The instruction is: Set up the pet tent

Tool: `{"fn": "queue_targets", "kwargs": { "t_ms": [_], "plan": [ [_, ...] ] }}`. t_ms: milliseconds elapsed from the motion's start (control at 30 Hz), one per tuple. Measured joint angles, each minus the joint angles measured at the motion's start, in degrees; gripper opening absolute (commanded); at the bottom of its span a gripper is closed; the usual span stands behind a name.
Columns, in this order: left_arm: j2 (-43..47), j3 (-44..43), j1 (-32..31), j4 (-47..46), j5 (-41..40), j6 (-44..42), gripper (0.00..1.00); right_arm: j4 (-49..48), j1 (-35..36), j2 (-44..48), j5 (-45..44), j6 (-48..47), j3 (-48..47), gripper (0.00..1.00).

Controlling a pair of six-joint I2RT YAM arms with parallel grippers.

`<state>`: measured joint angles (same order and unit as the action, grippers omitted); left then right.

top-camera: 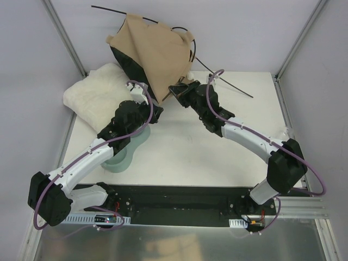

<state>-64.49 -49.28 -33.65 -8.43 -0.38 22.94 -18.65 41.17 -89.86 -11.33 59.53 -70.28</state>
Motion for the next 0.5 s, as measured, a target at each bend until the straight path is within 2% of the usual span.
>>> {"fn": "queue_targets", "kwargs": {
  "t_ms": [167, 333, 500],
  "plan": [
    [0.0, -0.09, 0.0, 0.39, -0.11, 0.0, 0.0, 0.22, 0.66, -0.39, -1.95, -0.96, -0.52, 0.0],
    [0.11, 1.07, -0.11, 10.23, 0.46, -0.22, 0.0, -4.0, -2.05, -1.03, -12.2, -2.82, -3.19, 0.0],
    [0.09, 1.36, -0.11, 14.12, 0.46, -0.24, 0.0, -7.98, -2.56, -1.03, -16.52, -4.94, -4.66, 0.0]
  ]
}}
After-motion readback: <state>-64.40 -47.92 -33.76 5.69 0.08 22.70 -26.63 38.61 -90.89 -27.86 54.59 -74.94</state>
